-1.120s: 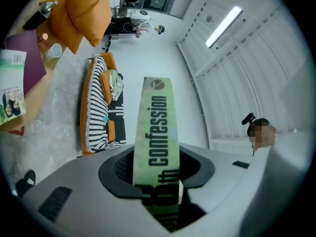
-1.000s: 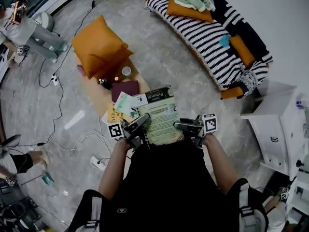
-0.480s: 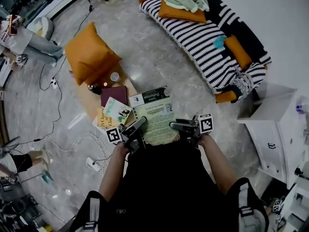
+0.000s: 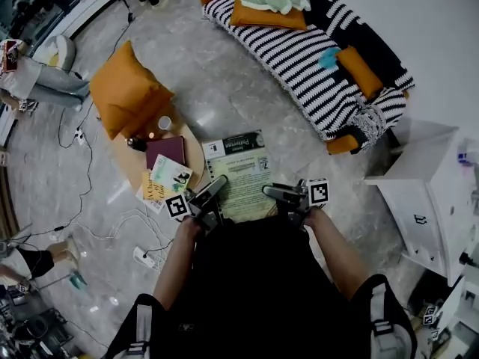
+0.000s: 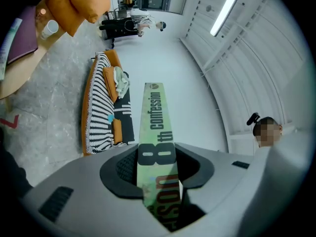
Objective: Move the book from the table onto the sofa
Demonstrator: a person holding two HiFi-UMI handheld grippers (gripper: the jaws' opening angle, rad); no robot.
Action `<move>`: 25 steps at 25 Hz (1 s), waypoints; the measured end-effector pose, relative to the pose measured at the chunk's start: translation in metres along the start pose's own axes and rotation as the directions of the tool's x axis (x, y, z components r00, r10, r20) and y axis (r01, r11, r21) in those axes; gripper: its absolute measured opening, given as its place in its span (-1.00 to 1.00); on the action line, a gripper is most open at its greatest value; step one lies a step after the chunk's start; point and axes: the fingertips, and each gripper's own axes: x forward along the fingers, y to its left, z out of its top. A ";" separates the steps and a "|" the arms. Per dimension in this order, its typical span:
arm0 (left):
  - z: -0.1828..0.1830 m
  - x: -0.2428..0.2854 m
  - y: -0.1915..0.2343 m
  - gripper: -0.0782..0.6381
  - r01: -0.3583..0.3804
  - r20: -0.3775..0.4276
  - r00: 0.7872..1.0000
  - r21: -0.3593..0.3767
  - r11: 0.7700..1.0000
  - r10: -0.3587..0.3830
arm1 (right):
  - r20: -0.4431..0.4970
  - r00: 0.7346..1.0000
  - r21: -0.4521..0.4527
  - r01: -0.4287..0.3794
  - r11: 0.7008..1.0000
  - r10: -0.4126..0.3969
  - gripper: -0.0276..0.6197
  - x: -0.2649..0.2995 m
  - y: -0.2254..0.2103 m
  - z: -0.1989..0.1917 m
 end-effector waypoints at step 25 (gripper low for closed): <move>0.048 0.197 0.051 -0.28 -0.008 -0.404 0.914 -0.057 0.998 -0.016 | 0.493 0.849 0.001 0.216 0.976 -0.188 -0.37 -0.078 -0.015 0.134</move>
